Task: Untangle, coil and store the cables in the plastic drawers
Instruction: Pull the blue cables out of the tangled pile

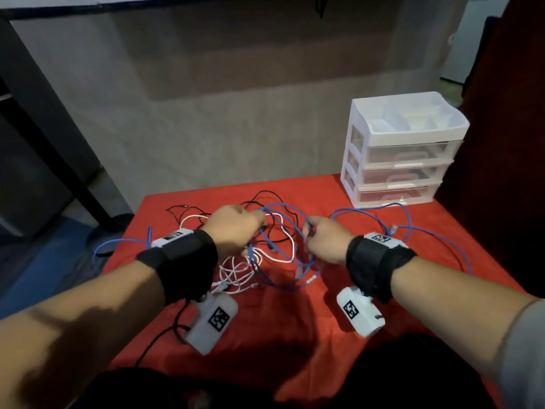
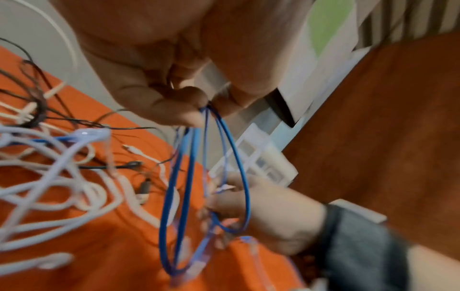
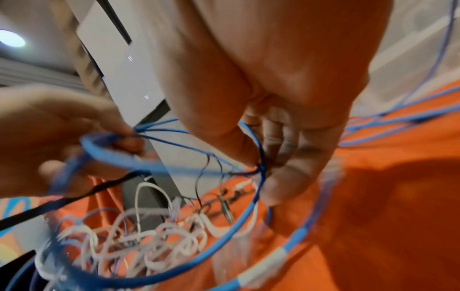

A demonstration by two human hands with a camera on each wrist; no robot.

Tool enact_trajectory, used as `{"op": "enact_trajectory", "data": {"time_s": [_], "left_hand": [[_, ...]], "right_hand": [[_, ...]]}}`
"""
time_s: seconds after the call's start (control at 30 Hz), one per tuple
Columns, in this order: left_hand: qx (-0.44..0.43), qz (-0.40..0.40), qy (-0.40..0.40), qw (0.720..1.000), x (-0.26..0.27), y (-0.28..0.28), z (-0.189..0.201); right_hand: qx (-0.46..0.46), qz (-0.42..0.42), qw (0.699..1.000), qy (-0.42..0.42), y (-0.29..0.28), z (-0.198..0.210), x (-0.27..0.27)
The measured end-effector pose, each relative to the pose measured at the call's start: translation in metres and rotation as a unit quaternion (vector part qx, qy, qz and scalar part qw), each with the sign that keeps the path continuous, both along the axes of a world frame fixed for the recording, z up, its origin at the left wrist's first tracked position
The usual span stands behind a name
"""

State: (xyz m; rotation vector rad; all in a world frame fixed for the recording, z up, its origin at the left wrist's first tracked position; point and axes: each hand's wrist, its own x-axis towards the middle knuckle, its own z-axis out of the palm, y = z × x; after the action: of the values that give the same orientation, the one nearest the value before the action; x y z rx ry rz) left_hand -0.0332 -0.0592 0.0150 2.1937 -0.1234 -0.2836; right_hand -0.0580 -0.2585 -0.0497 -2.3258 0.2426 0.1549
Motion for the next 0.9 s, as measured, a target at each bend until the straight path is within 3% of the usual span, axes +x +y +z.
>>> {"op": "enact_trajectory", "data": {"time_s": [0.13, 0.27, 0.33, 0.47, 0.67, 0.73, 0.8, 0.9], "left_hand": [[-0.189, -0.027, 0.099, 0.977, -0.01, 0.006, 0.035], [-0.272, -0.009, 0.11, 0.956, 0.008, 0.021, 0.044], [-0.285, 0.009, 0.097, 0.953, 0.019, 0.026, 0.041], [-0.241, -0.035, 0.064, 0.968, 0.018, 0.021, 0.033], [-0.244, -0.091, 0.147, 0.954, 0.01, 0.0, 0.005], [-0.243, -0.094, 0.073, 0.963, 0.006, -0.013, 0.005], [-0.203, -0.078, -0.108, 0.97, 0.004, -0.027, 0.016], [-0.163, -0.053, -0.336, 0.926, 0.007, -0.041, 0.054]], "right_hand": [[0.109, 0.049, 0.992, -0.031, 0.007, 0.026, 0.011], [0.164, 0.05, 0.984, -0.055, 0.003, 0.058, 0.014], [0.185, 0.047, 0.98, -0.056, -0.005, 0.07, 0.013], [0.245, 0.031, 0.968, -0.048, -0.021, 0.085, 0.011], [0.228, -0.01, 0.972, -0.062, -0.039, 0.09, 0.006], [0.226, -0.03, 0.971, -0.072, -0.049, 0.094, 0.004], [0.238, -0.039, 0.967, -0.087, -0.062, 0.103, 0.001], [0.24, -0.023, 0.964, -0.112, -0.078, 0.12, -0.003]]}}
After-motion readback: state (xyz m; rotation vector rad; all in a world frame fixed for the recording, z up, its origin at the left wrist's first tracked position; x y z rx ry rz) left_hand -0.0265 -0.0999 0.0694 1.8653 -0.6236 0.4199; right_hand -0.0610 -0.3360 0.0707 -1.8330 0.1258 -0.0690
